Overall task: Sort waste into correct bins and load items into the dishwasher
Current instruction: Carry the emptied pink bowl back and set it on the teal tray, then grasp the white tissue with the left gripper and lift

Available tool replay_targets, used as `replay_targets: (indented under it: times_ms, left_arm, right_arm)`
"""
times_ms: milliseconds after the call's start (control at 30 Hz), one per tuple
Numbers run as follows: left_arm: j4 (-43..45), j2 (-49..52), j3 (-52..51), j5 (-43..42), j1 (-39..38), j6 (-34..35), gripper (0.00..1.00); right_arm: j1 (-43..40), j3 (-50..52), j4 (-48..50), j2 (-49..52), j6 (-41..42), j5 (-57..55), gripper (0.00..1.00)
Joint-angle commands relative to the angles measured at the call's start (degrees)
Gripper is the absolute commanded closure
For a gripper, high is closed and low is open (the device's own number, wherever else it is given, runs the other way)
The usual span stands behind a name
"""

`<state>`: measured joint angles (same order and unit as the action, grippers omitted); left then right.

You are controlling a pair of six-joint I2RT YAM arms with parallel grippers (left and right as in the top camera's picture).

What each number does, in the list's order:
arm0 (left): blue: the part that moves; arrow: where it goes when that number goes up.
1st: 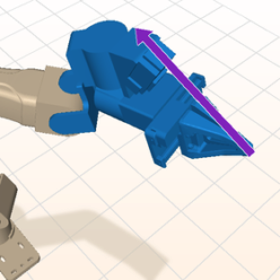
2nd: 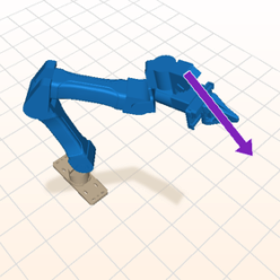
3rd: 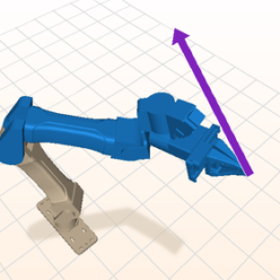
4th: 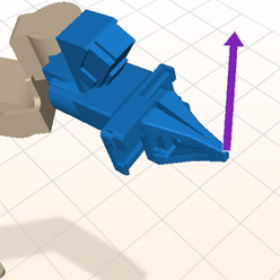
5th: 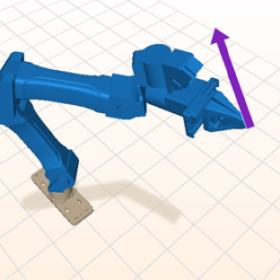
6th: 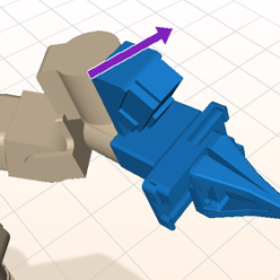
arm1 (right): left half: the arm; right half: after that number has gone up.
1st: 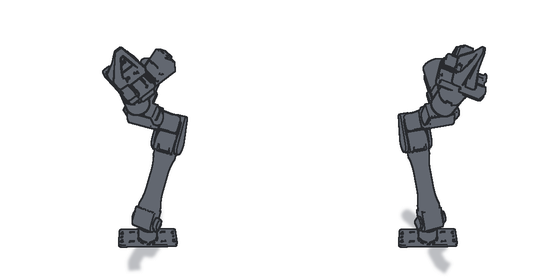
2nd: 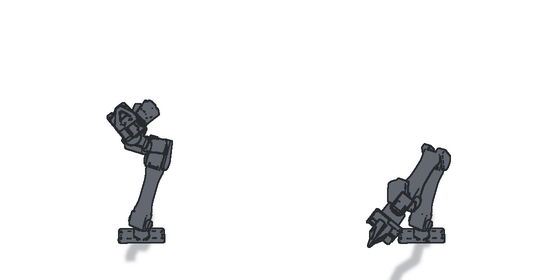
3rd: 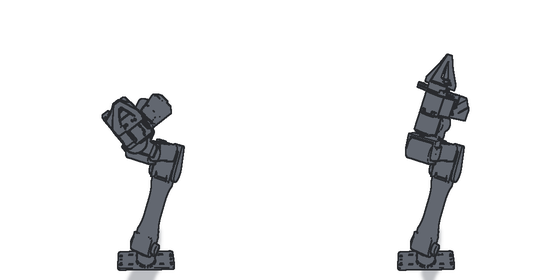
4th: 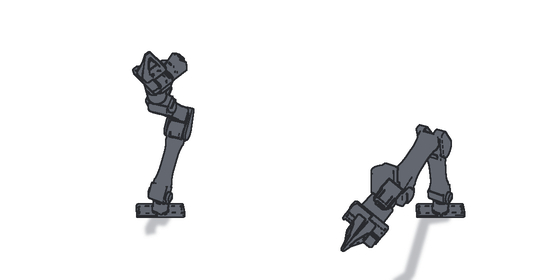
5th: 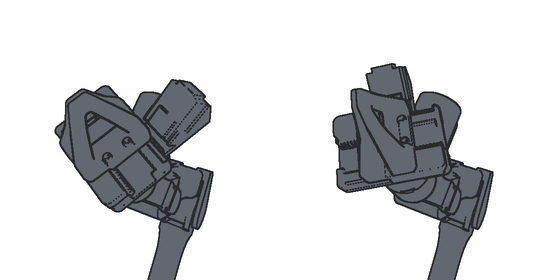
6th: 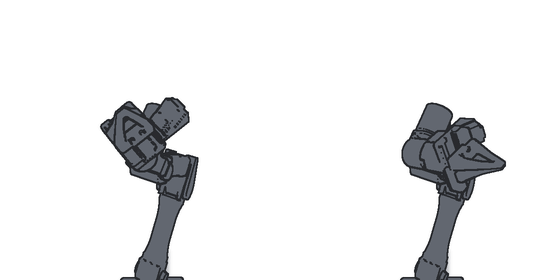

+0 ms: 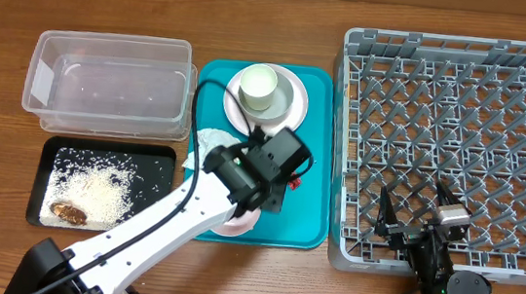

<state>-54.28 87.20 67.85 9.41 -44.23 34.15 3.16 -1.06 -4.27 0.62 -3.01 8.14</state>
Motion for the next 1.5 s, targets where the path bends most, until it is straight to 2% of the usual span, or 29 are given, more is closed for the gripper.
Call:
replay_targets:
  times_ms: [0, 67, 167, 367, 533, 733, 967, 1333, 1367, 1467]
  left_arm:
    - [-1.2, 0.0, 4.4, 9.8, 0.1, -2.9, 0.49]
    - [-1.3, 0.0, 4.5, 12.5, 1.2, -2.9, 0.48]
    - [-1.6, 0.4, 4.4, 10.5, 5.5, -3.6, 0.48]
    - [0.1, 2.4, 4.4, 2.3, 16.9, -13.0, 0.49]
    - [2.4, 6.1, 4.4, -7.0, 22.6, -21.9, 0.56]
    - [3.2, 11.9, 4.4, -8.9, 22.8, -25.8, 0.53]
    - [6.0, 18.4, 4.3, -5.4, 22.7, -26.0, 0.52]
    - [10.4, 22.3, 4.2, -4.5, 22.7, -26.1, 0.50]
    - [10.4, 22.3, 4.2, -4.5, 22.7, -26.1, 0.55]
    - [10.0, 22.3, 4.2, -4.5, 22.6, -26.1, 0.82]
  right_arm:
    - [0.4, 0.6, 0.3, -0.5, 0.2, -0.2, 0.00]
    - [0.4, 0.6, 0.3, -0.5, 0.2, -0.2, 0.00]
    - [0.4, 0.6, 0.3, -0.5, 0.2, -0.2, 0.00]
    - [0.4, 0.6, 0.3, -0.5, 0.2, -0.2, 0.00]
    - [0.4, 0.6, 0.3, -0.5, 0.2, -0.2, 0.00]
    - [0.4, 0.6, 0.3, -0.5, 0.2, -0.2, 0.00]
    - [0.4, 0.6, 0.3, -0.5, 0.2, -0.2, 0.00]
    - [0.4, 0.6, 0.3, -0.5, 0.2, -0.2, 0.00]
    - [0.4, 0.6, 0.3, -0.5, 0.2, -0.2, 0.00]
    - [0.4, 0.6, 0.3, -0.5, 0.2, -0.2, 0.00]
